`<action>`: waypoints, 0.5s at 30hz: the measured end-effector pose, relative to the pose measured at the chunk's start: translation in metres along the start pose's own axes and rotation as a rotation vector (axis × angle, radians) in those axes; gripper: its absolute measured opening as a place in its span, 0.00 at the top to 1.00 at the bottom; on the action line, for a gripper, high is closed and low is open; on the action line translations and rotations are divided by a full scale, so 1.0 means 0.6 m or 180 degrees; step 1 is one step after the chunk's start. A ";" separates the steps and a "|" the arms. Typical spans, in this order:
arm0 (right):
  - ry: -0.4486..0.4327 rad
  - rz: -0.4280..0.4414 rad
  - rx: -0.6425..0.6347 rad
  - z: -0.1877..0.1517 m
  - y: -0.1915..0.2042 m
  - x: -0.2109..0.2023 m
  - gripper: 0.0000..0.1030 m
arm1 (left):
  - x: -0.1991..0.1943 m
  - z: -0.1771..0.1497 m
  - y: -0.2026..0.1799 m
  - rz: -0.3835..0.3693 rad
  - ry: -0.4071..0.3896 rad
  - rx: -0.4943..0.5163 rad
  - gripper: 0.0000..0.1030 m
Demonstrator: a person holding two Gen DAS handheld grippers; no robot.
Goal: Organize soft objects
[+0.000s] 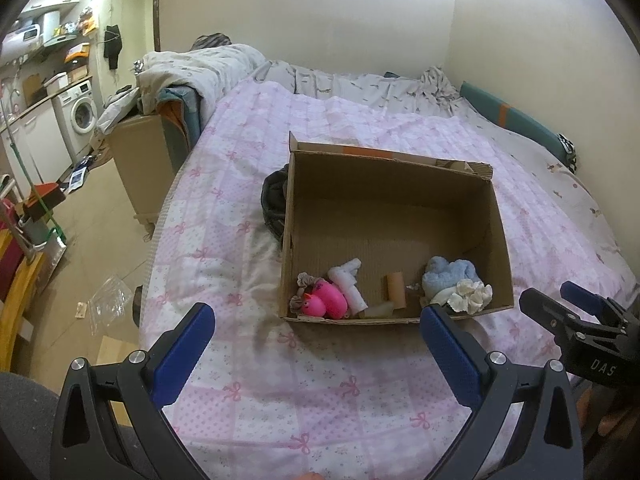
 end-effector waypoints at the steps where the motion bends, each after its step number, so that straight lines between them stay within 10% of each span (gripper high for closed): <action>1: 0.0004 -0.0002 0.0000 0.000 0.000 0.000 0.00 | 0.000 0.000 0.000 0.0000 -0.0005 0.0000 0.01; 15: 0.0007 0.0035 -0.0020 -0.002 0.004 0.001 0.00 | 0.001 0.000 -0.003 0.0010 -0.0008 0.0008 0.01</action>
Point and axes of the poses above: each gripper's, at about its wrist camera, not at the fingertips, and x roughly the way its jaws point, y to its left, z to its top, the point moved 6 cm from there along x, roughly the way its jaws point, and after that the axes turned 3 degrees about -y, right-handed, at the moved point
